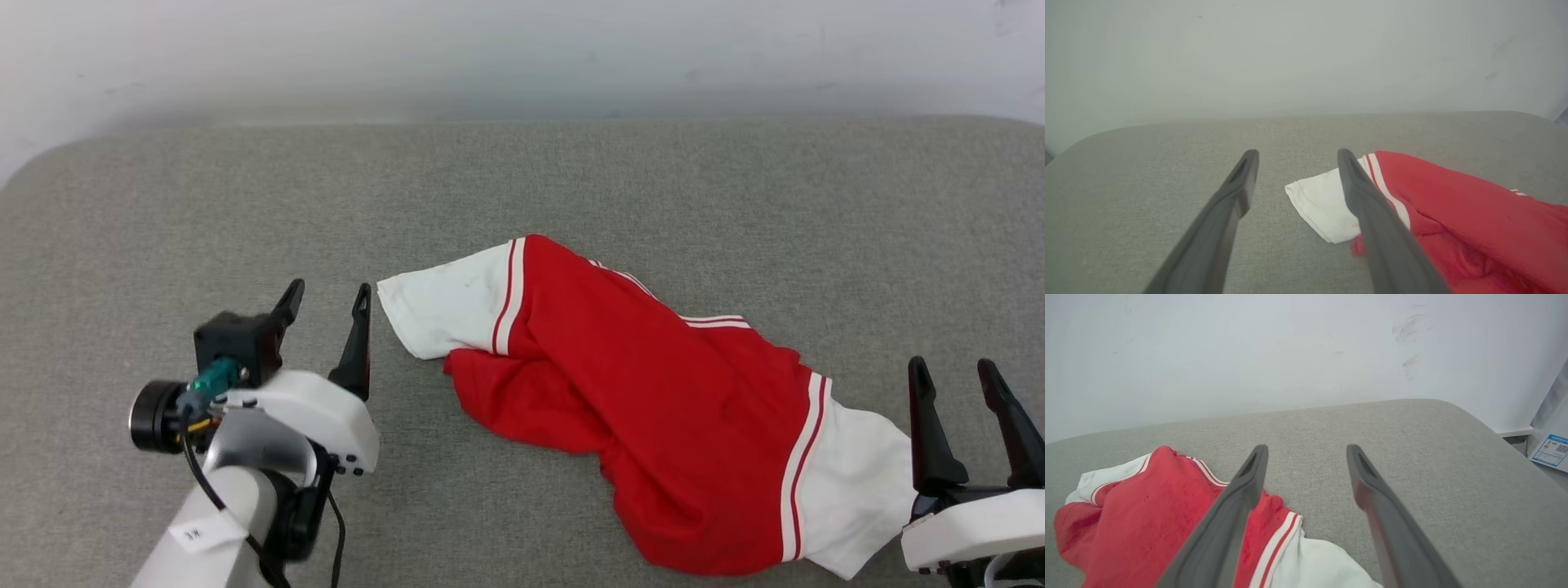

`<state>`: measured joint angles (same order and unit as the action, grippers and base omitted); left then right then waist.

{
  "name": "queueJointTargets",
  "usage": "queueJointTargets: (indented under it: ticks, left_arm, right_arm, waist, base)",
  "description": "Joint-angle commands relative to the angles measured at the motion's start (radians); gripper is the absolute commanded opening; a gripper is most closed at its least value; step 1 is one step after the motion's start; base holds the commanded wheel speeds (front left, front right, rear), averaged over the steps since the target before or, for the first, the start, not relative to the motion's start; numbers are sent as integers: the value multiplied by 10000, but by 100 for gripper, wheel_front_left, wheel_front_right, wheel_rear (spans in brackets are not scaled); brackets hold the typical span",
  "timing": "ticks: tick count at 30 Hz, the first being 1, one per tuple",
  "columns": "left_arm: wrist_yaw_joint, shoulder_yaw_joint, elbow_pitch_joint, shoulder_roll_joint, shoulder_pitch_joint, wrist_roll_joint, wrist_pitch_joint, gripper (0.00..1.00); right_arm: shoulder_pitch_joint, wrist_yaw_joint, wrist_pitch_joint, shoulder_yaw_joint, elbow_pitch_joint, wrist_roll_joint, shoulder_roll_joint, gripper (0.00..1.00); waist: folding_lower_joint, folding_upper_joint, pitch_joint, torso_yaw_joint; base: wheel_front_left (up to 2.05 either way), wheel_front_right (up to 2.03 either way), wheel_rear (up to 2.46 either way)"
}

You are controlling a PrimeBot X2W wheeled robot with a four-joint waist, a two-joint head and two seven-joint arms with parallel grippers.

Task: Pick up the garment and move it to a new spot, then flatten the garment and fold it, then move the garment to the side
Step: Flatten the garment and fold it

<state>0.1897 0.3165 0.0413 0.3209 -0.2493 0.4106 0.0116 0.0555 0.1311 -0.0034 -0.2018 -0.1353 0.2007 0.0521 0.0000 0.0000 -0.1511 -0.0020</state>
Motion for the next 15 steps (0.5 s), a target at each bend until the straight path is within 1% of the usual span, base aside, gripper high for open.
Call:
queueJointTargets:
  ticks: [1,4,6,7,9,13,15]
  left_arm:
    - [-172,85,60,148,-582,122,-674,100]
    - [-440,197,328,415,-1317,367,-1962,100]
    - [-700,302,605,569,-1844,616,-2921,100]
    - [-700,302,605,569,-1844,616,-2921,100]
    - [-895,387,872,763,-2313,807,-3874,100]
    - [-1440,657,1451,1077,-3101,1251,-5626,100]
    - [-1619,748,1746,1294,-3509,1374,-6360,100]
  right_arm:
    - [-231,-7,8,150,-250,37,-23,100]
    - [-297,-8,-38,415,-528,84,-25,100]
    - [-368,-7,-74,568,-628,110,-24,100]
    - [-368,-7,-74,568,-628,110,-24,100]
    - [-437,-7,-78,701,-687,136,-24,100]
    - [-611,-7,-173,899,-714,213,-26,100]
    - [-703,-7,-234,994,-723,237,-26,100]
  waist:
    - [0,0,-344,-215]
    - [0,0,-724,-446]
    - [0,0,-929,-588]
    - [0,0,-929,-588]
    - [0,0,-1170,-724]
    - [0,0,-1593,-950]
    - [0,0,-1828,-1064]
  base:
    - [0,0,0]
    - [0,0,0]
    - [0,0,0]
    - [0,0,0]
    - [0,0,0]
    - [0,0,0]
    - [0,0,0]
